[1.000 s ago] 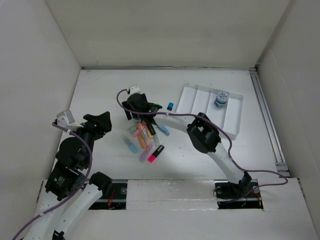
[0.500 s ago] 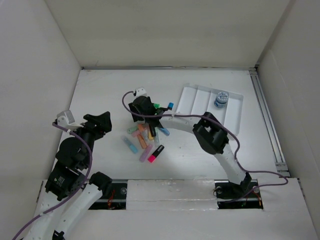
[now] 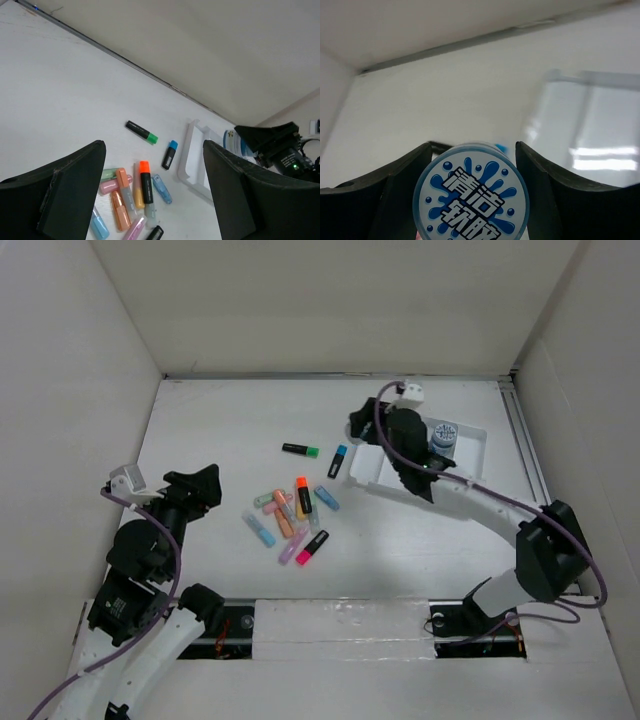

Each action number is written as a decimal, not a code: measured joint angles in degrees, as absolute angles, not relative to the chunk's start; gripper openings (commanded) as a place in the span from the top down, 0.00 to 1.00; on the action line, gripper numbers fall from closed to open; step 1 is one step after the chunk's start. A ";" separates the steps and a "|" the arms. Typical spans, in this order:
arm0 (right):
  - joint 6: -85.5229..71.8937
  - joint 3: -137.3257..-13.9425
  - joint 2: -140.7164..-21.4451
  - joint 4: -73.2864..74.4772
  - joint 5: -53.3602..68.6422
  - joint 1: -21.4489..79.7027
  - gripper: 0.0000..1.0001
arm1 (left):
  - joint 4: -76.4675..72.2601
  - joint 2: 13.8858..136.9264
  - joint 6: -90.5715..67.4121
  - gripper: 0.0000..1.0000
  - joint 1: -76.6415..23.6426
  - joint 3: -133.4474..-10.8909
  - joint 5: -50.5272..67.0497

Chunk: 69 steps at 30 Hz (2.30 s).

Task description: Organize the desk

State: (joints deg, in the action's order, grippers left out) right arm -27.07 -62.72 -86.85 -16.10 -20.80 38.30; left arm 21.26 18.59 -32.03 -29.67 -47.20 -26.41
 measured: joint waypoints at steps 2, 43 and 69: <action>-28.36 -57.30 -84.44 -14.48 -21.80 32.77 0.59 | 21.23 18.55 -31.99 0.26 -29.67 -47.20 -26.11; -22.13 -61.34 -91.37 -5.08 -9.56 31.16 0.63 | 20.82 19.86 -31.33 0.26 -29.67 -47.20 -24.16; -3.05 -121.03 -141.88 25.58 -5.76 41.01 0.19 | 20.73 20.12 -30.79 0.26 -29.67 -47.20 -23.22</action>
